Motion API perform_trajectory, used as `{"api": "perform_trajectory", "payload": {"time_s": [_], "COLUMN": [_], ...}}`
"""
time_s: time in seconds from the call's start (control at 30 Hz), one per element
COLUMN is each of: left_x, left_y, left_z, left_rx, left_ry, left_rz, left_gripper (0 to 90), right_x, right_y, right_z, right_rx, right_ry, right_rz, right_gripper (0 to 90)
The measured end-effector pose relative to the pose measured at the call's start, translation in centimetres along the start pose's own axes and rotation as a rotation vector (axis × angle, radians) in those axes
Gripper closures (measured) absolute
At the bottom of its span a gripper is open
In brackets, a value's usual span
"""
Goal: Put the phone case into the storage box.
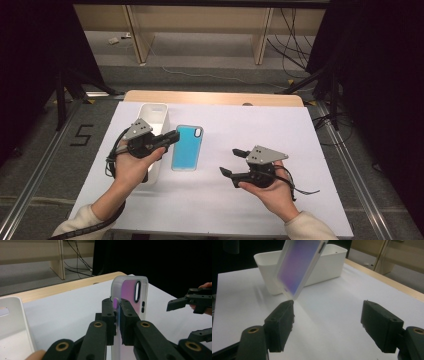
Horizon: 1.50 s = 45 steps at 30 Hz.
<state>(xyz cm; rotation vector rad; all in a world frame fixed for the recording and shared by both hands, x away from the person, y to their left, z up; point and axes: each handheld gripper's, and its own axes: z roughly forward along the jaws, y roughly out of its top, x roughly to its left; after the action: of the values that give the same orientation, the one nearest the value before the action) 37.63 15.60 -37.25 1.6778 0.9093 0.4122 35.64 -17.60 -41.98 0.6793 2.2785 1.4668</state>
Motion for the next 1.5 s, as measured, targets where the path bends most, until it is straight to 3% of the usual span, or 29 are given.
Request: {"api": "perform_trajectory", "payload": {"time_s": [0.27, 0.3, 0.53, 0.6, 0.63, 0.8, 0.87, 1.07, 1.13, 1.17, 1.37, 1.5], "left_x": [0.5, 0.4, 0.8, 0.8, 0.8, 1.0, 1.1, 1.4, 1.4, 1.4, 1.8, 1.9], "left_y": [0.0, 0.0, 0.2, 0.2, 0.3, 0.4, 0.5, 0.7, 0.7, 0.8, 0.9, 0.9], "left_z": [-0.6, -0.8, -1.2, -1.3, -1.3, -1.5, -1.6, -1.8, -1.9, -2.0, -2.2, -2.2], "left_rx": [-0.012, -0.005, -0.029, -0.031, -0.031, -0.038, -0.038, -0.041, -0.046, -0.048, -0.053, -0.052], "left_ry": [0.01, 0.018, 0.015, 0.013, 0.012, 0.017, 0.017, 0.022, 0.025, 0.025, 0.032, 0.036], "left_rz": [0.001, -0.007, 0.0, -0.001, -0.001, -0.001, 0.002, 0.009, 0.0, 0.002, -0.003, 0.007], "left_gripper": [83.2, 83.2, 83.2, 83.2, 83.2, 83.2, 83.2, 83.2, 83.2, 83.2, 83.2, 83.2], "right_x": [-0.8, -1.0, -1.5, -1.7, -1.7, -1.7, -1.6, -1.8, -1.8, -1.9, -1.9, -1.8], "right_y": [-0.6, -0.7, -1.3, -1.5, -1.6, -1.8, -1.7, -2.3, -2.3, -2.5, -2.7, -2.8], "right_z": [-1.2, -1.6, -2.7, -3.2, -3.0, -3.3, -3.7, -4.3, -4.7, -4.6, -5.2, -5.1], "right_rx": [-0.046, -0.045, -0.073, -0.036, -0.061, -0.07, -0.038, -0.072, -0.04, -0.071, -0.033, -0.069], "right_ry": [-0.021, -0.049, -0.067, -0.089, -0.086, -0.101, -0.096, -0.105, -0.116, -0.118, -0.126, -0.128], "right_rz": [0.048, 0.03, 0.062, 0.06, 0.068, 0.066, 0.068, 0.081, 0.083, 0.082, 0.089, 0.083], "right_gripper": [23.5, 23.0, 20.7, 20.5, 19.9, 18.7, 18.1, 17.6, 17.5, 17.7, 17.4, 17.3]}}
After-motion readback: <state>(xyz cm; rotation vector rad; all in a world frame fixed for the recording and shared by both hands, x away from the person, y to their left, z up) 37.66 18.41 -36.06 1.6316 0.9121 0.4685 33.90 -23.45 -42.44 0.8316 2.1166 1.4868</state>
